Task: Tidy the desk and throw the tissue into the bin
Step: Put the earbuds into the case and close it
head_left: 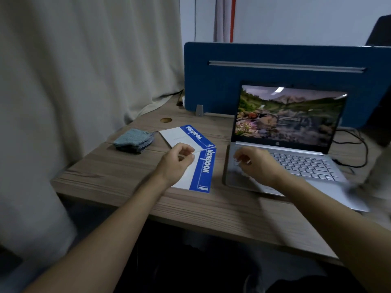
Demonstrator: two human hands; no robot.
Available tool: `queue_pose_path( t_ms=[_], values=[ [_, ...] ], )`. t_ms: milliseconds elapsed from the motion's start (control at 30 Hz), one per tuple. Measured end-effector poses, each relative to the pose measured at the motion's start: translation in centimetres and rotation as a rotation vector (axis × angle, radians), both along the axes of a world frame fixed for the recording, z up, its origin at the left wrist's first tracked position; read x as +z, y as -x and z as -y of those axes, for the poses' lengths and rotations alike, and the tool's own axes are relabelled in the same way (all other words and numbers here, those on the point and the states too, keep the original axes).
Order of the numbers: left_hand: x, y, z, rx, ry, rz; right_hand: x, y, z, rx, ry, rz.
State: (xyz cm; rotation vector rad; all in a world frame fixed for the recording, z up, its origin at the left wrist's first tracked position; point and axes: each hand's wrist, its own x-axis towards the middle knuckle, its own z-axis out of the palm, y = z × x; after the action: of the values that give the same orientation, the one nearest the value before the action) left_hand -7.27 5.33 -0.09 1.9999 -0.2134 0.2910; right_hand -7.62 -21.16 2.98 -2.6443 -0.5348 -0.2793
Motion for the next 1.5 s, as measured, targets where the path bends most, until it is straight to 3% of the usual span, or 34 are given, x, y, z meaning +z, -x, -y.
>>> queue_pose_path(
  t_ms=[433,700,900,1167,1500],
  values=[
    [-0.1,-0.2,11.5,-0.317,-0.303,-0.064,-1.7,1.3,8.4,-0.157,-0.136,0.004],
    [-0.4,-1.2,13.8,-0.25,-0.429,-0.03,-2.7,1.2,9.7,-0.164,-0.149,0.022],
    [-0.6,-0.9,13.2,-0.228,-0.372,-0.01,-2.9,0.9,8.5,-0.142,-0.153,-0.011],
    [0.0,0.3,7.8,-0.079,-0.308,0.056,-2.4,0.6,4.1,-0.032,-0.17,-0.034],
    [-0.1,1.7,-1.7,0.308,-0.221,0.012,-1.8,0.0,-3.0,0.102,-0.174,-0.042]
  ],
)
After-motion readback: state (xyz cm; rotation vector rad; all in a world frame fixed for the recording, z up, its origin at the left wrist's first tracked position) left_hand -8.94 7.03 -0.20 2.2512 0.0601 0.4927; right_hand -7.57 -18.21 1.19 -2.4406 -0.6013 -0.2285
